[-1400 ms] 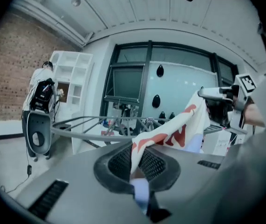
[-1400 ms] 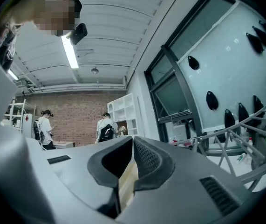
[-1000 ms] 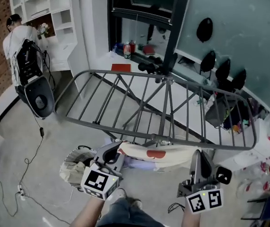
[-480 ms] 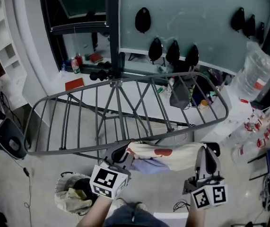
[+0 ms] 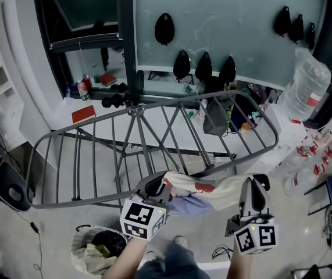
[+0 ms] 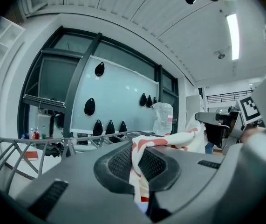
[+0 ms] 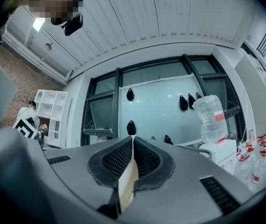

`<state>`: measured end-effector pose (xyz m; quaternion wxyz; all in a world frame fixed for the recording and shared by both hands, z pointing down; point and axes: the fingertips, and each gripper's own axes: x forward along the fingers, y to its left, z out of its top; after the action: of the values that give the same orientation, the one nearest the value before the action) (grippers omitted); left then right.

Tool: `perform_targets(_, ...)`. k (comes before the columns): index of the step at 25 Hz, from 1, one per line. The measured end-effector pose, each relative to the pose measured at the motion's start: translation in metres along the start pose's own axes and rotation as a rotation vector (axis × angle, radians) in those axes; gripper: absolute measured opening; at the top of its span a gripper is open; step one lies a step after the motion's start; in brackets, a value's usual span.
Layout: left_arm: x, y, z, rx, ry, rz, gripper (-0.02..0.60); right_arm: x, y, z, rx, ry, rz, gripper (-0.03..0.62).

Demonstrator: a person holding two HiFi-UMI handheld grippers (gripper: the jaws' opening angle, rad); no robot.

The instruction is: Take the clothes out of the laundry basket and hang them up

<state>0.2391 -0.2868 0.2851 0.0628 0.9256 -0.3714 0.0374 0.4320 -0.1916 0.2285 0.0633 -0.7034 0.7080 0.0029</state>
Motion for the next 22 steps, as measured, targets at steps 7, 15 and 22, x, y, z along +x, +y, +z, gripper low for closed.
perform_targets(7, 0.051, 0.019, 0.024, -0.016, -0.034, -0.010, 0.025, 0.075, 0.001, 0.009, -0.023, 0.004, 0.045, 0.008)
perform_targets(15, 0.149, 0.065, 0.045, -0.022, -0.041, 0.037, 0.025, 0.200, -0.032, 0.007, -0.078, 0.061, 0.114, 0.008)
perform_targets(22, 0.230, 0.107, 0.061, -0.044, -0.031, 0.093, 0.025, 0.287, -0.068, 0.003, -0.106, 0.092, 0.148, 0.008)
